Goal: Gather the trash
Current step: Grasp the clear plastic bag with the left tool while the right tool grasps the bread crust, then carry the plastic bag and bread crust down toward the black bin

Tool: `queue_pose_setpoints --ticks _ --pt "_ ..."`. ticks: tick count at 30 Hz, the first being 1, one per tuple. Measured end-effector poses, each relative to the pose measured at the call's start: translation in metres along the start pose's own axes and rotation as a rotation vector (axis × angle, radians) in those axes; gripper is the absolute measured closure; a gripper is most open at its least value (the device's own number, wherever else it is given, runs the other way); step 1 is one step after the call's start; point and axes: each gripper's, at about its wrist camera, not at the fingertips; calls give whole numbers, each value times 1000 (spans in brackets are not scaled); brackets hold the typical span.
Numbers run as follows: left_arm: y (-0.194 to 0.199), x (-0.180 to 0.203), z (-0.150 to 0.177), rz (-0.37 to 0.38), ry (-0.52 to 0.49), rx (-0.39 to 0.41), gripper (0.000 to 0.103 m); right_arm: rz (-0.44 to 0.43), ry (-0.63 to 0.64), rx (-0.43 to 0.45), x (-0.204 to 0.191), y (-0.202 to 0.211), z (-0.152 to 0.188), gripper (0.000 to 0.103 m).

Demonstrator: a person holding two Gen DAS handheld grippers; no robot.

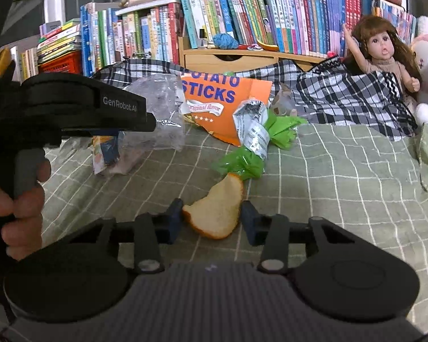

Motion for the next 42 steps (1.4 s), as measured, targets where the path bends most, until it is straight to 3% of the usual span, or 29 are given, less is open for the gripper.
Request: queue_pose_setpoints --ticks 5,12,28,42 --pt "33 3 -5 8 -61 68 85 -4 6 15 0 19 6 58" --pt "85 6 -2 28 -92 105 86 -13 37 53 -2 54 17 58" --pt "214 -6 45 96 -174 254 87 -37 65 108 -17 118 41 59" --pt "292 -28 82 168 -156 296 87 -83 68 118 -30 158 66 59"
Point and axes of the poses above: each gripper's, at about its wrist camera, not at the fingertips, and y roughly against the way its jaws point, x to its right, z to its underside, and after that the axes turned 8 degrees about -y, right-handed
